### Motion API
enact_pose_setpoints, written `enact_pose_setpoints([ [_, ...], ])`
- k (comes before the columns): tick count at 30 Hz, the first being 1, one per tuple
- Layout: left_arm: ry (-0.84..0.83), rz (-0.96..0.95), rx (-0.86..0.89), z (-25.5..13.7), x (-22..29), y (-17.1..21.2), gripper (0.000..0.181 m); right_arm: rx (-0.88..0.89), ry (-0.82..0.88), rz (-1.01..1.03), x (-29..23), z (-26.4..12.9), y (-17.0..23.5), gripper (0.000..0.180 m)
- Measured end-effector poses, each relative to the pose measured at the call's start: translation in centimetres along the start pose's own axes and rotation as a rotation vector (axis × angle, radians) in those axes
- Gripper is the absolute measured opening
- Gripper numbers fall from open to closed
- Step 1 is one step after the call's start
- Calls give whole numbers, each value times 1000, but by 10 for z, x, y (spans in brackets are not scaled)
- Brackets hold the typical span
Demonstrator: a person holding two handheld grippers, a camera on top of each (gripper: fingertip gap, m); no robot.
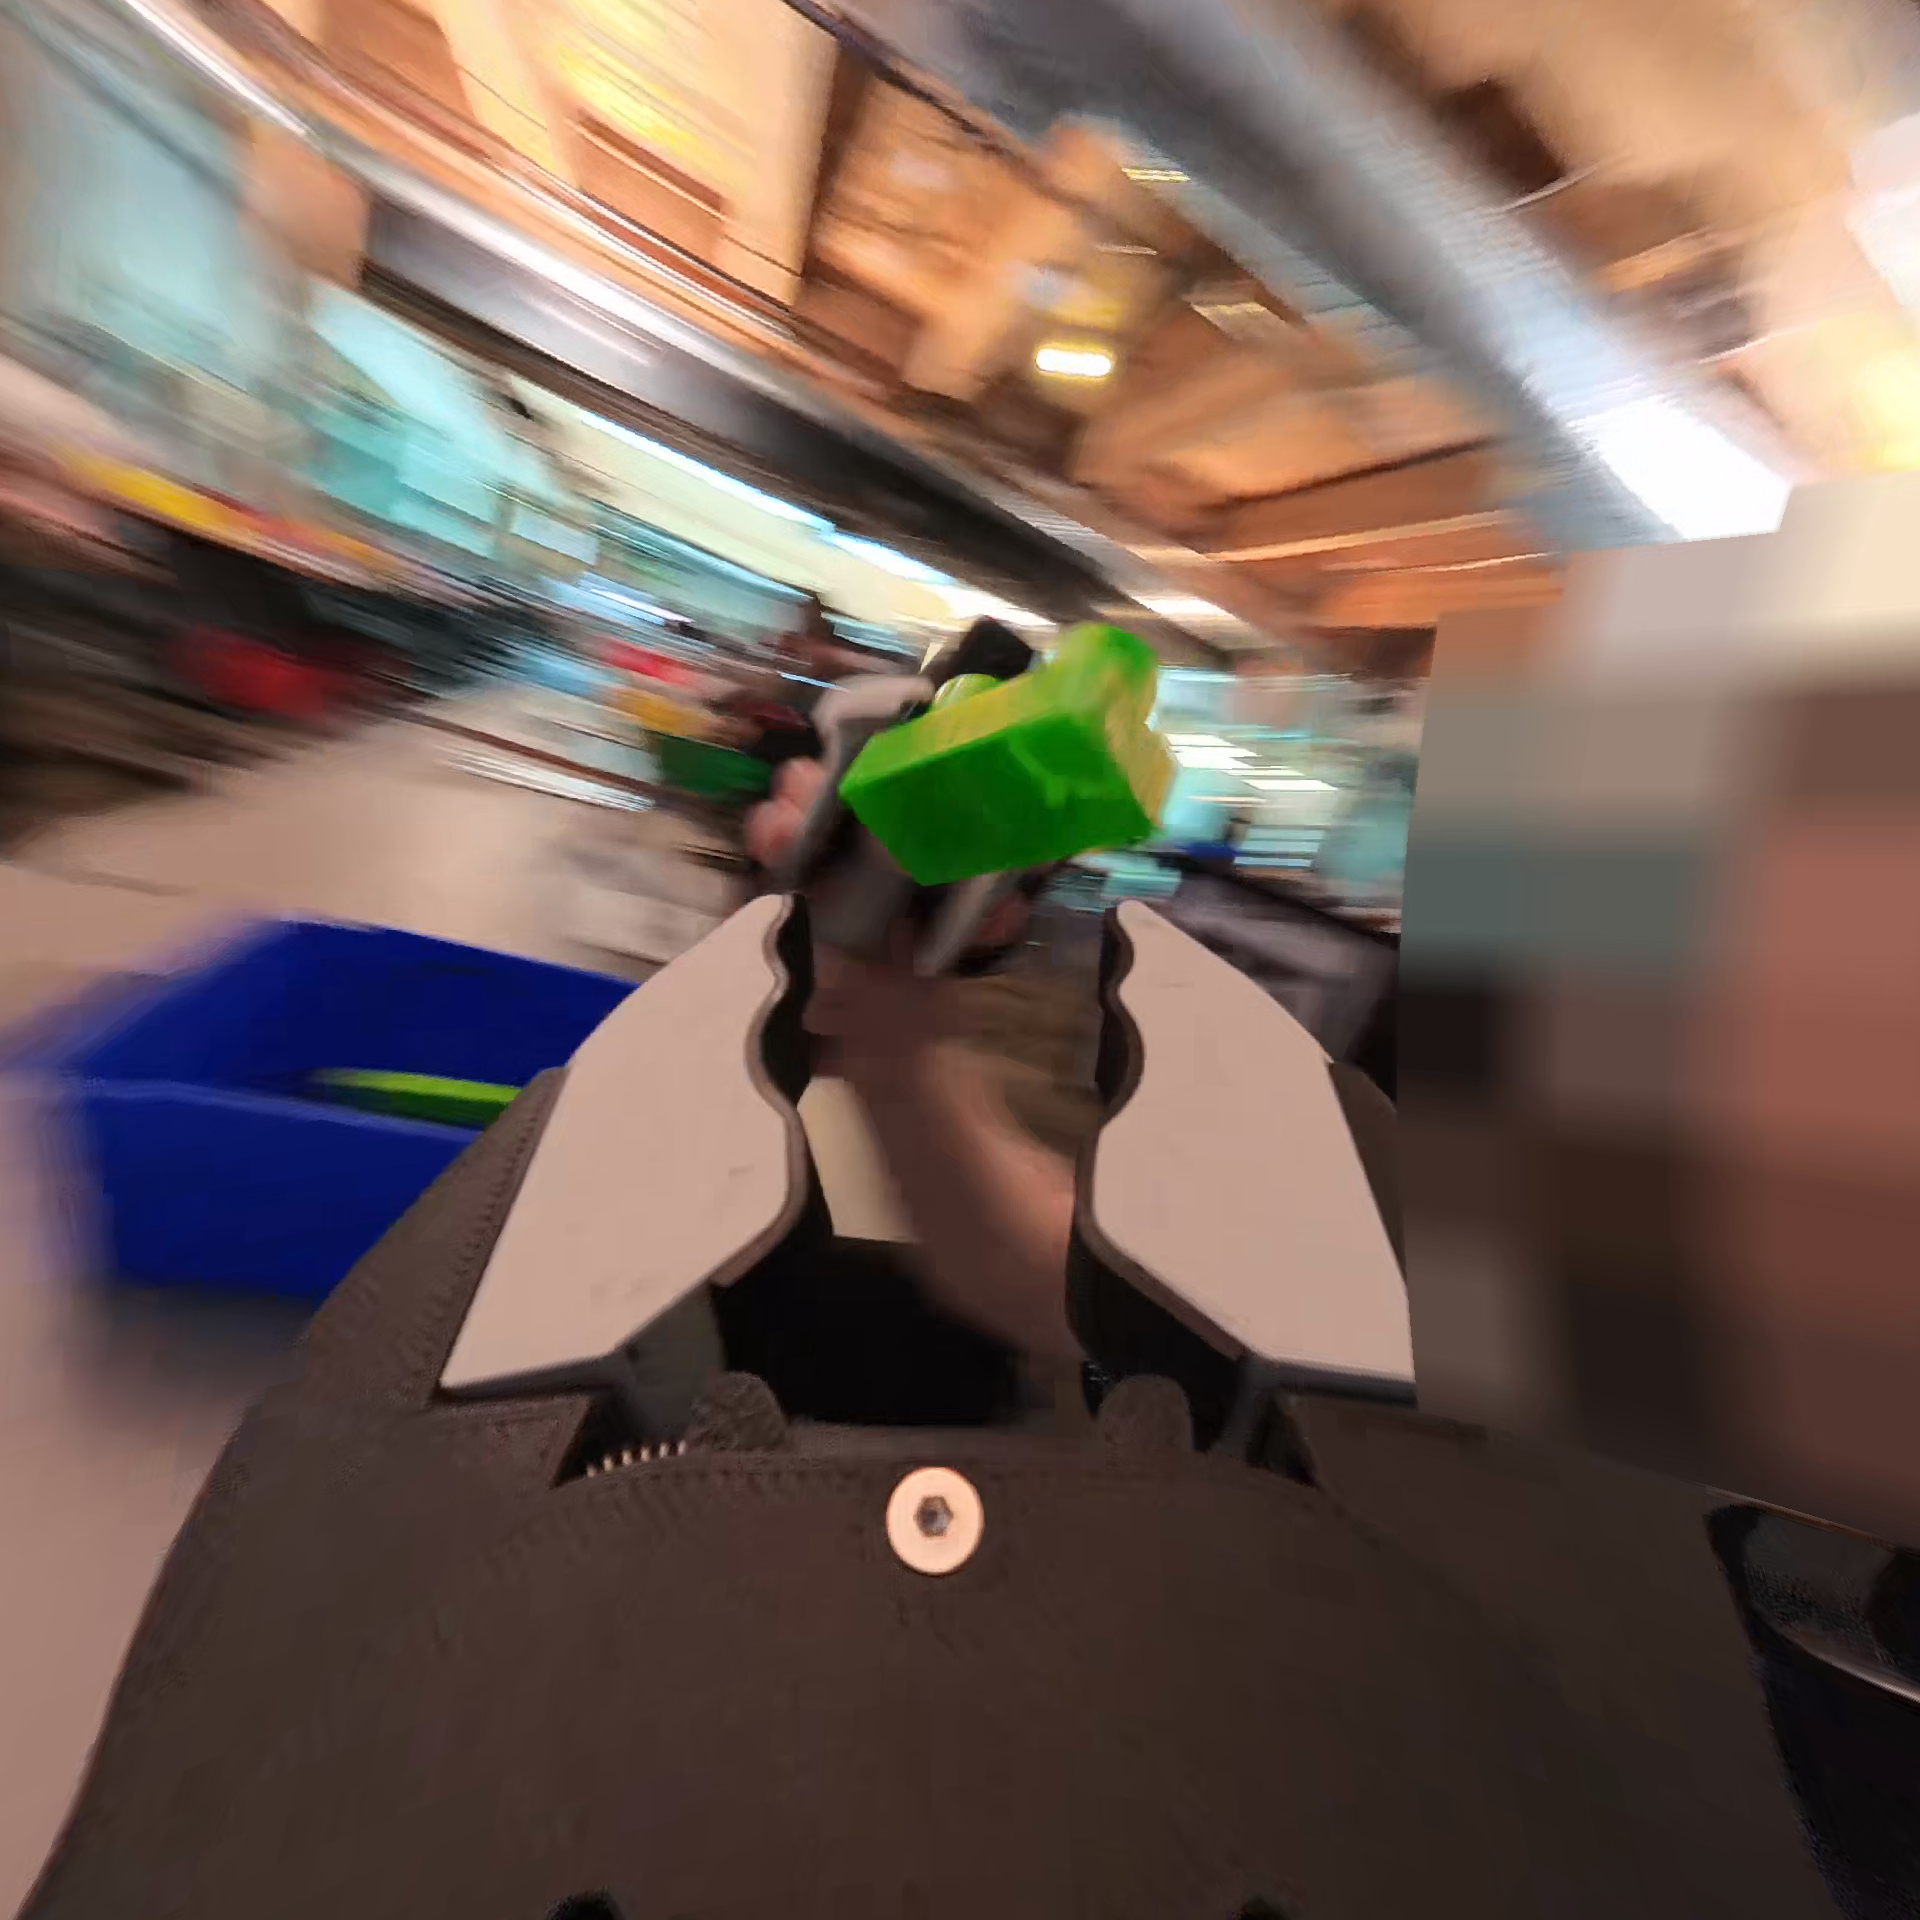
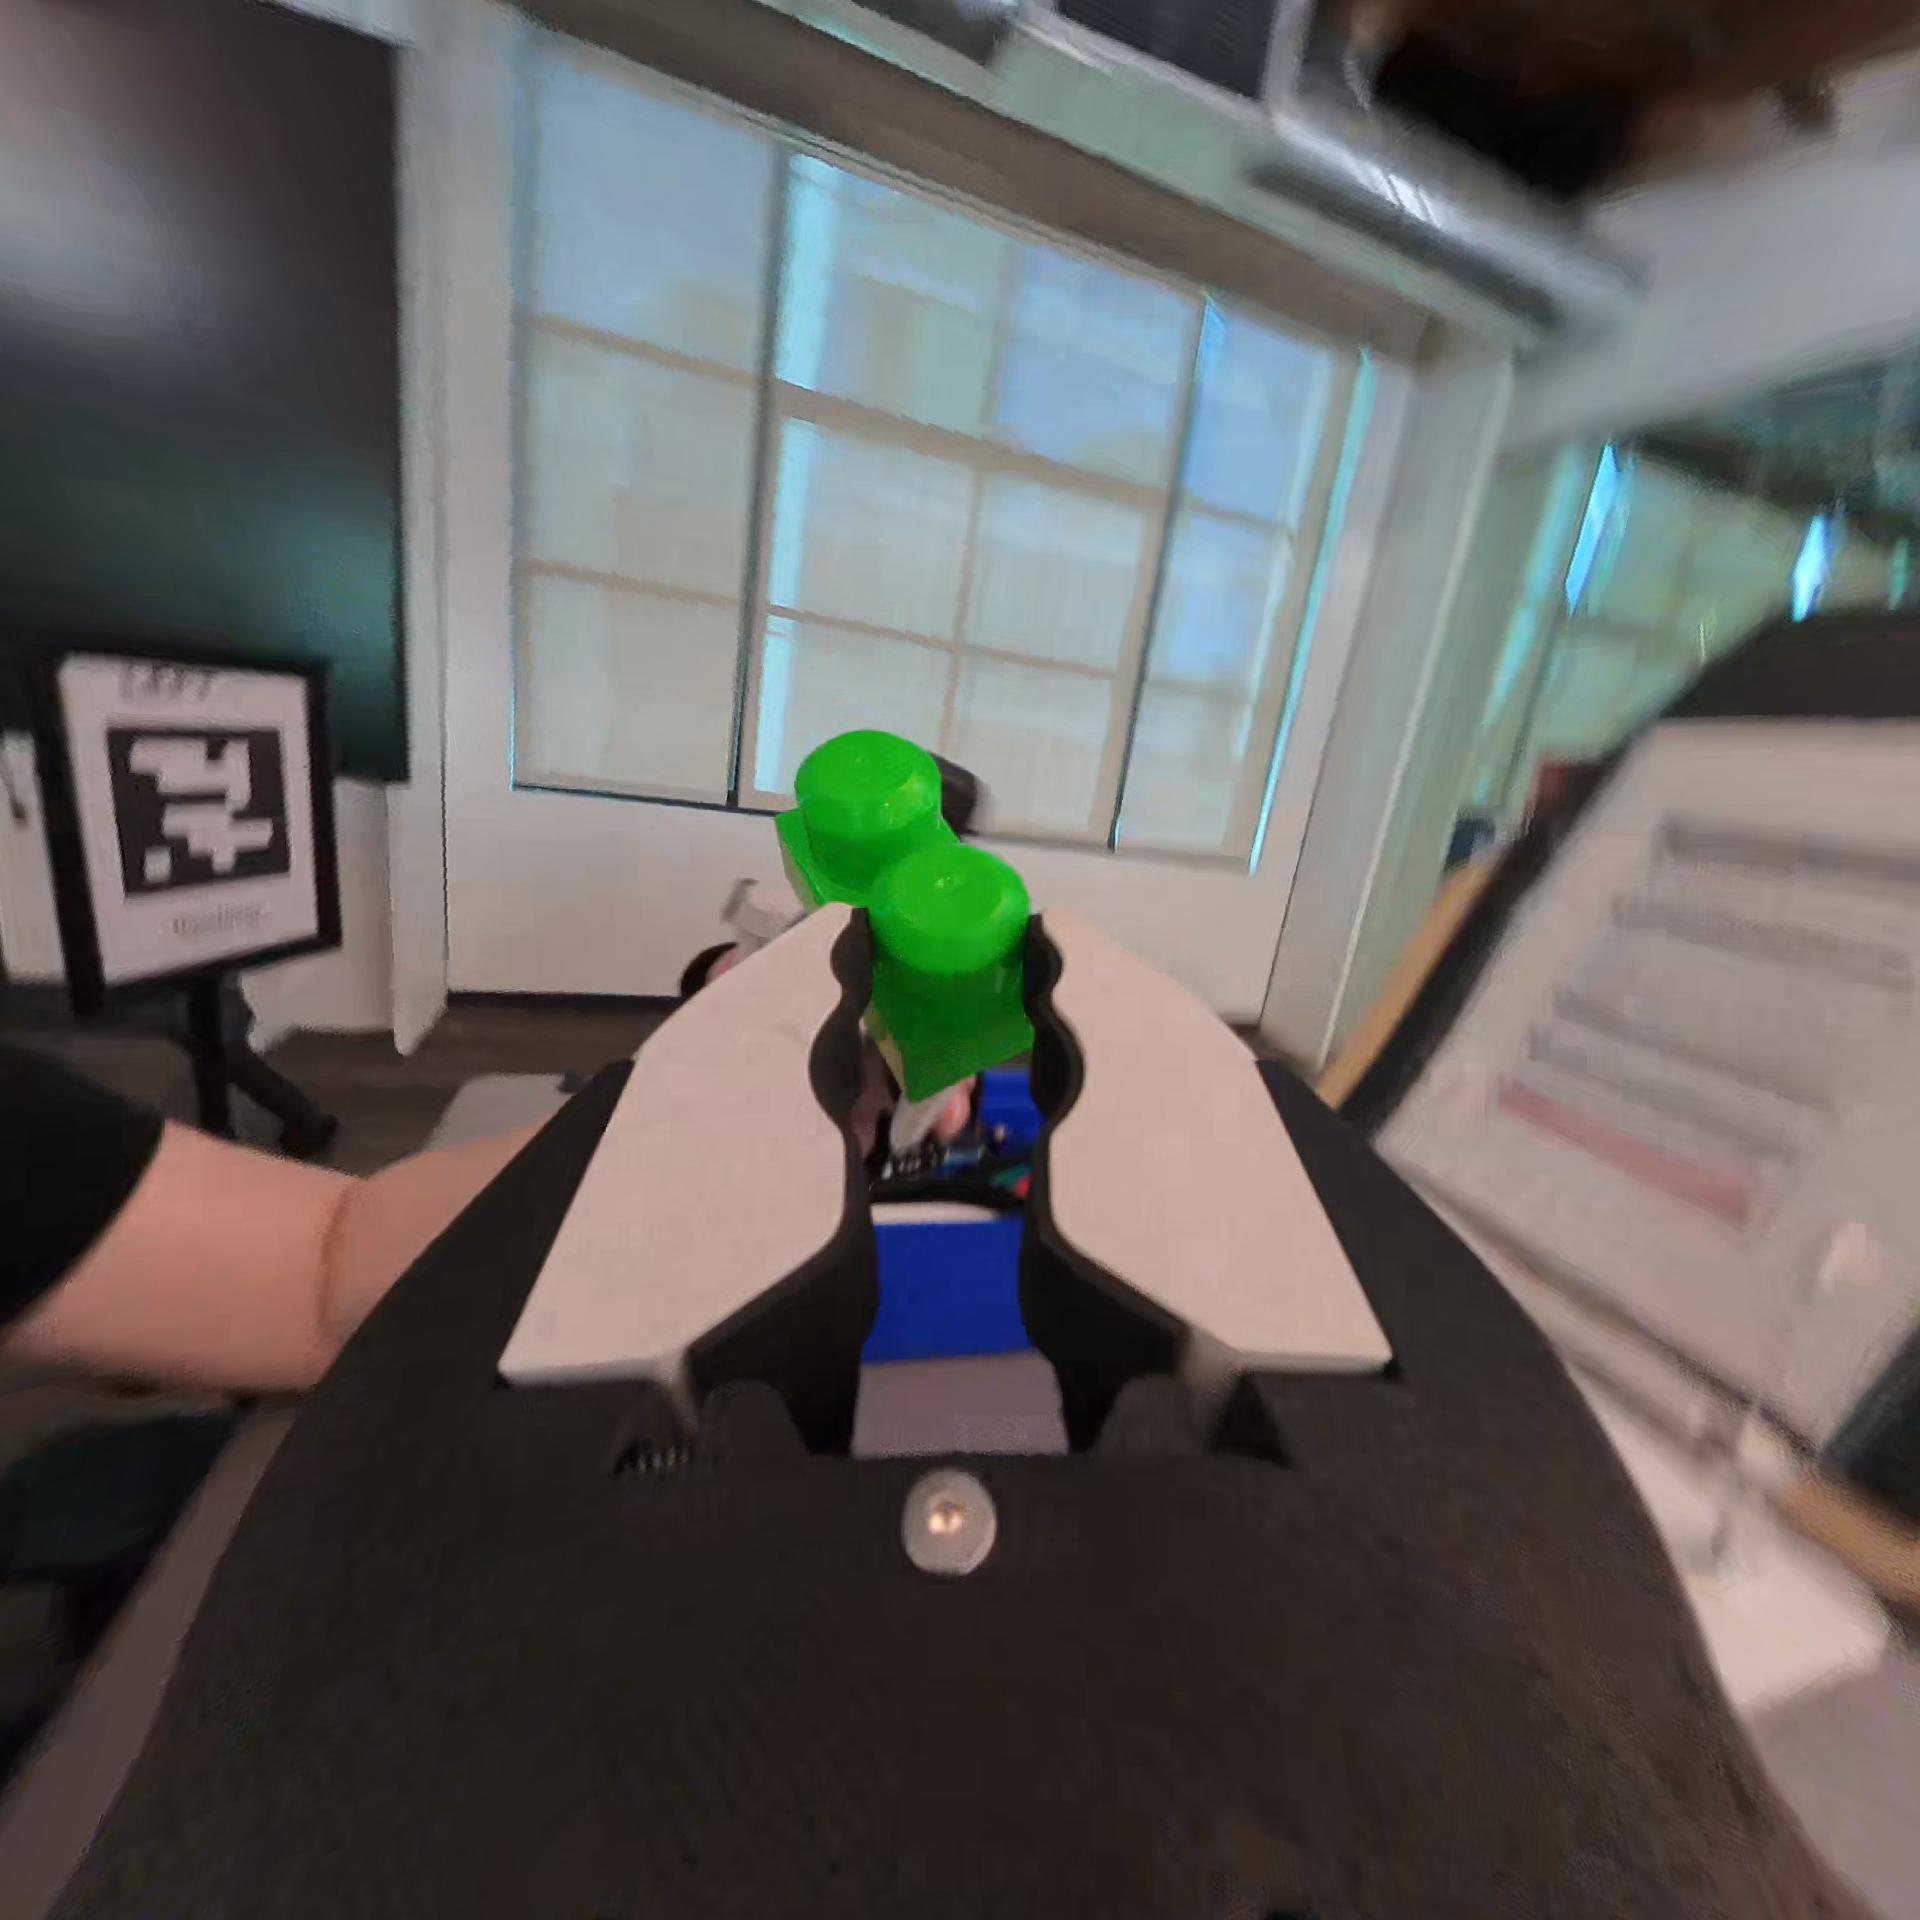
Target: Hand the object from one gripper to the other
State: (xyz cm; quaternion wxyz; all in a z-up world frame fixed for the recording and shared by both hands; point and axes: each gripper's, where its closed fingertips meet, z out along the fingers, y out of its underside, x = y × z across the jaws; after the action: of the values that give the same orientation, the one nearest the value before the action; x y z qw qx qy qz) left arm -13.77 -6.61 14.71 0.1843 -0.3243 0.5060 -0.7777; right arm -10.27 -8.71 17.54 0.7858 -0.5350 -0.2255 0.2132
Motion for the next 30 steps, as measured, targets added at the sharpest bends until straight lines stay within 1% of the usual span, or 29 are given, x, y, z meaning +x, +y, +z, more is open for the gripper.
enact_pose_setpoints([
  [1,-89,100,14,-6,-10,-5,50,-42,51,110,19,-3,11,29],
  [3,-214,269,6,-16,-19,-12,43,-114,170,282,53,-11,36,29],
  [5,-323,375,-46,-22,-27,-13,44,-187,200,399,70,-17,63,28],
  [9,-484,497,-158,-26,-47,-3,45,-379,203,517,75,-18,115,28],
  [12,-561,519,-335,-26,-71,25,44,-461,172,538,65,-12,134,29],
  [14,-648,514,-420,-29,-89,39,49,-503,154,510,58,-8,141,29],
  [15,-681,502,-423,-30,-96,41,52,-525,153,485,56,-7,143,29],
  [16,-678,474,-414,-28,-97,44,53,-543,151,450,54,-6,144,29],
  [17,-655,435,-411,-25,-96,47,51,-556,148,416,51,-5,144,29],
  [19,-634,384,-448,-24,-97,56,42,-570,143,368,48,-3,142,29],
  [21,-647,392,-472,-26,-100,59,39,-588,138,320,45,-2,140,29],
  [24,-617,381,-460,-22,-95,59,29,-611,158,218,44,-1,136,29],
  [25,-612,380,-449,-20,-93,58,29,-606,163,182,44,-1,132,29],
  [26,-603,372,-425,-19,-91,55,29,-587,163,127,44,0,126,29],
  [28,-569,336,-329,-15,-84,42,29,-479,176,-34,44,5,104,30],
  [30,-524,265,-190,-16,-76,23,29,-330,265,-218,47,8,71,47],
])
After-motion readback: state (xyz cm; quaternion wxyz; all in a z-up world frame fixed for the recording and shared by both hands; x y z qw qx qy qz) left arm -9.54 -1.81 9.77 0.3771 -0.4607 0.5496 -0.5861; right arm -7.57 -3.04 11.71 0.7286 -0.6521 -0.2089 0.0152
